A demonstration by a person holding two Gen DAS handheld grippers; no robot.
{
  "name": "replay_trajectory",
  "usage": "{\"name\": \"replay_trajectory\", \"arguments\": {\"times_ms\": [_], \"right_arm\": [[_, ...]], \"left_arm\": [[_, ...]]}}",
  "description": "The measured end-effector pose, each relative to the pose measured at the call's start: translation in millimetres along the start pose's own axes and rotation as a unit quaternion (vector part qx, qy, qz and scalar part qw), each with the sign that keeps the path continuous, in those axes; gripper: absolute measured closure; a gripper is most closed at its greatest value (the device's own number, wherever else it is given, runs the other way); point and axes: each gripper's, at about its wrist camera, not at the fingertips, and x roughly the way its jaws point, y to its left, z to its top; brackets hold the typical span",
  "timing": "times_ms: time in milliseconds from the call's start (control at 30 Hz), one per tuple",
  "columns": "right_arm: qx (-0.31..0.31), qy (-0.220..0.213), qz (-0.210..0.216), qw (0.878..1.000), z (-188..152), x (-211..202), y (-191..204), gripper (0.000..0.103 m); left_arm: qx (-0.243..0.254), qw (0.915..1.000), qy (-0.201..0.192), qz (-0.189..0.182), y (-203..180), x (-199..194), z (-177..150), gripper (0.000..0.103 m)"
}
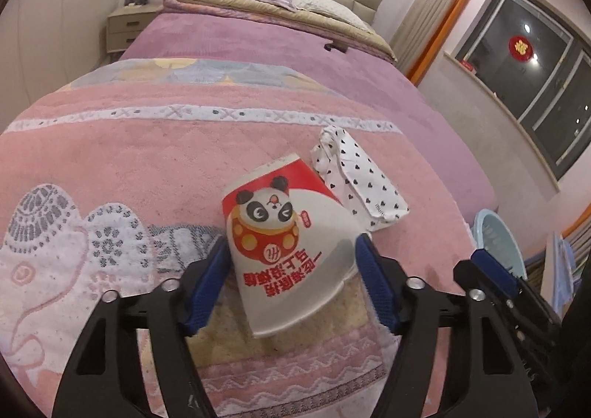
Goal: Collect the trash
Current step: 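Grasp the panda-print paper cup with the left gripper while the right gripper grasps the polka-dot paper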
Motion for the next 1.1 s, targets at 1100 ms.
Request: {"name": "replay_trajectory", "arguments": {"times_ms": [1100], "right_arm": [[0.028, 0.013, 0.005, 1.0, 1, 5, -8, 0.055]], "left_arm": [[0.093, 0.9951, 0.001, 0.035, -30, -27, -6, 0.068]]}}
